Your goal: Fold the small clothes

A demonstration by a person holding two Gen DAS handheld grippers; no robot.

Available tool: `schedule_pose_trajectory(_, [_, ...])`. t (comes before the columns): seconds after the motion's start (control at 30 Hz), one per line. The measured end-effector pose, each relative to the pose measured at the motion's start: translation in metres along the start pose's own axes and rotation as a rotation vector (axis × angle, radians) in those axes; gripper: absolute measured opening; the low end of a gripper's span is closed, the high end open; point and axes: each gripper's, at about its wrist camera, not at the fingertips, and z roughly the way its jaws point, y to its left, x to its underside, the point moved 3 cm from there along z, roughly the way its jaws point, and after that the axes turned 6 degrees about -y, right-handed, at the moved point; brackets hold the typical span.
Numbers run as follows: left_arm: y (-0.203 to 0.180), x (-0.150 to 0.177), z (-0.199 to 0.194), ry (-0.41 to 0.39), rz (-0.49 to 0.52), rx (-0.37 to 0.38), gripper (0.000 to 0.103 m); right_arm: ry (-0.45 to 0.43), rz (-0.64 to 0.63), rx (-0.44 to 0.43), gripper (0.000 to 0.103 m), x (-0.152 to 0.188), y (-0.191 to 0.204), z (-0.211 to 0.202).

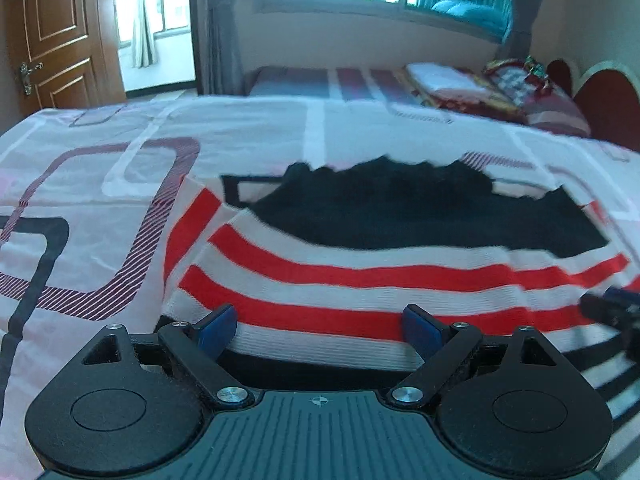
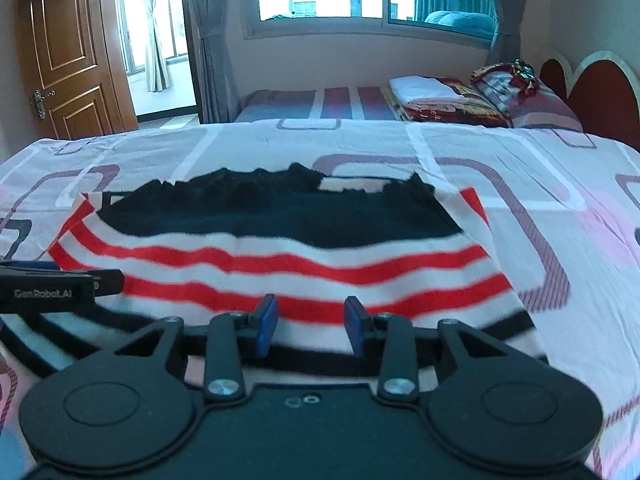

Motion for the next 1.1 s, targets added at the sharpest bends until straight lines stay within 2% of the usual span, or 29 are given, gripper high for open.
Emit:
schedule_pose_trajectory(0.1, [0.005,0.007,0.006,-0.007,-0.003,0.005,0.095,-0.004,-0.001,-0.014,0.035,-0.006,0.003,0.01])
schedule_pose_trajectory(0.33, [0.009,0.015,0.003,-0.025,-0.013,0.014,0.095,-0.003,-0.014,-0.071,0.036,-0.006,0.019,0.027])
schedule_pose_trajectory(0.4, [0.011,0.017,0.002,-0.035,-0.008,0.016,0.095,0.02,-0.027,-0.079,0.038,-0.002,0.026,0.033])
schedule_pose_trajectory(0.53, [0.009,0.013,0.002,-0.013,-0.004,0.011,0.095,0.03,-0.114,-0.062,0.038,0.008,0.036,0.04])
schedule_pose_trajectory(0.63, [0.009,0.008,-0.006,-0.002,-0.003,-0.003,0.095,0.053,-0.068,-0.067,0.036,-0.001,0.031,0.035])
schedule_pose_trajectory(0.77, [0.015,0.014,-0.02,0.004,-0.033,-0.011,0.095,0.011,-0.013,-0.11,0.038,-0.002,0.035,0.013])
schedule_pose_trajectory(0.87, [0.019,0.023,-0.027,0.007,-0.029,-0.007,0.095,0.015,0.021,-0.142,0.038,0.002,0.041,0.005])
schedule_pose_trajectory(0.93, [0.019,0.028,-0.026,0.01,0.008,-0.009,0.095,0.003,0.002,-0.135,0.038,0.005,0.047,0.0])
schedule_pose_trajectory(1.0, [0.019,0.031,-0.027,0.01,0.026,-0.002,0.095,0.027,-0.044,-0.097,0.038,0.012,0.053,0.004])
schedule_pose_trajectory(1.1, [0.025,0.029,-0.033,0.02,0.009,0.003,0.095,0.039,-0.079,-0.074,0.038,0.019,0.058,0.009])
